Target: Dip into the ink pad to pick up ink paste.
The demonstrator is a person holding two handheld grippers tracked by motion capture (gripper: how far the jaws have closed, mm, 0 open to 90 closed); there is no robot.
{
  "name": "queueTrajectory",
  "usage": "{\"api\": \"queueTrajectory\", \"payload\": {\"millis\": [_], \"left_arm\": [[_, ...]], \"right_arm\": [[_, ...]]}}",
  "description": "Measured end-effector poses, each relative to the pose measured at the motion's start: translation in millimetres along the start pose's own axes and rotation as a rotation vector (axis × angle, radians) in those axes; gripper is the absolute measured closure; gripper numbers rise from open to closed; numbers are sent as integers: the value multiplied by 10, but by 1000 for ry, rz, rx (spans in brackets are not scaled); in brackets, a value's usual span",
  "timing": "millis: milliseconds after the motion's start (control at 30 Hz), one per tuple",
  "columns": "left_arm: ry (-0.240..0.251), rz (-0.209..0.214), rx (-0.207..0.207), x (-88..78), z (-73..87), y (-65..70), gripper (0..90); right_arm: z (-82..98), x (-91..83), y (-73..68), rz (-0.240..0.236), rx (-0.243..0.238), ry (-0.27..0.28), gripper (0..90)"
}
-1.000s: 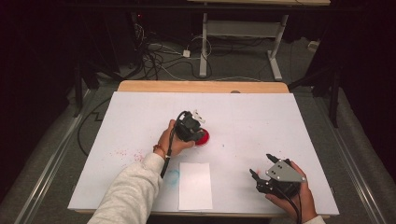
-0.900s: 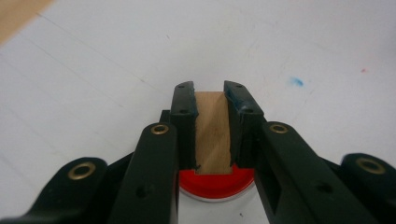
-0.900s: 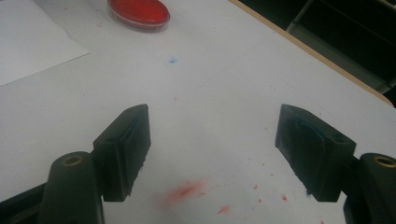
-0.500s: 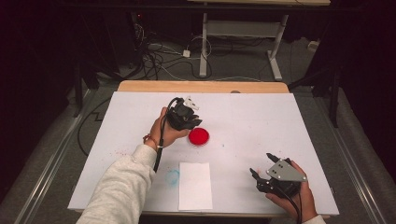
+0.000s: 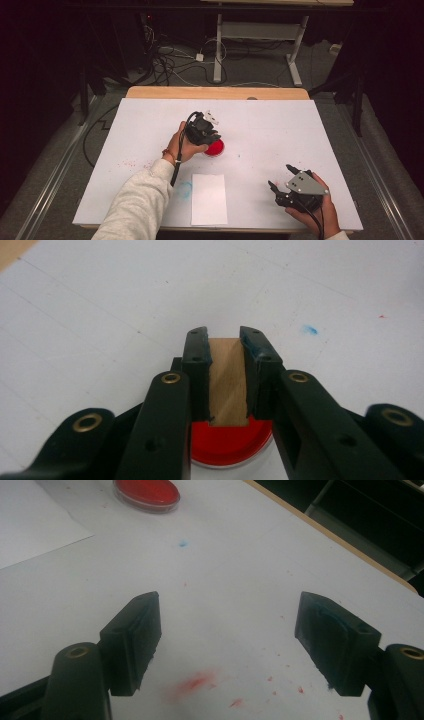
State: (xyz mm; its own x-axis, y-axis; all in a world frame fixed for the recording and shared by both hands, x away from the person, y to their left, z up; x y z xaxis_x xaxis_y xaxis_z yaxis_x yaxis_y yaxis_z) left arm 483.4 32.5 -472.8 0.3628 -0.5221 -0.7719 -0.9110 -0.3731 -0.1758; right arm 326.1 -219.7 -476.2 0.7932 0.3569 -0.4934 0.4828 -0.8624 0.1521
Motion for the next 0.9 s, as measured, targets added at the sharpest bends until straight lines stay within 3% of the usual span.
{"api": "queueTrajectory", "payload": {"millis": [500,633,767,900], "left_arm": [[-60,10,11,245,157,90,738],[-26,24,-17,247,184,75,738],[-25,16,-3,251,194,84,738],[0,28,-23,252,217,76,739]], "right_arm": [[6,7,-7,-5,-5,-5,268],[6,6,-5,-5,-4,-4,268],[9,9,-8,-6,-7,-5,268],[7,2,-11,-5,-8,-2,268]]}}
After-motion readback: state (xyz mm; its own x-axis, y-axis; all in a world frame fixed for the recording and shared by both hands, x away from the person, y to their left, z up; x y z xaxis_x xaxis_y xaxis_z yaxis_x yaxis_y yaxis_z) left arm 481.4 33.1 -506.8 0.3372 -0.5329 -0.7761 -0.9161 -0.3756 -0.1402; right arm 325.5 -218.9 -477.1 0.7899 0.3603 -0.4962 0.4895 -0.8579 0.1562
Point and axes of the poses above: each handheld gripper's, and its own axes: x roughly forward along the jaws, z roughly out of its underside, y roughly to its right, the point moved 6 cm from there along x, roughly forward along the jaws, and after that the axes turned 14 degrees about x, right-handed, at the moved point
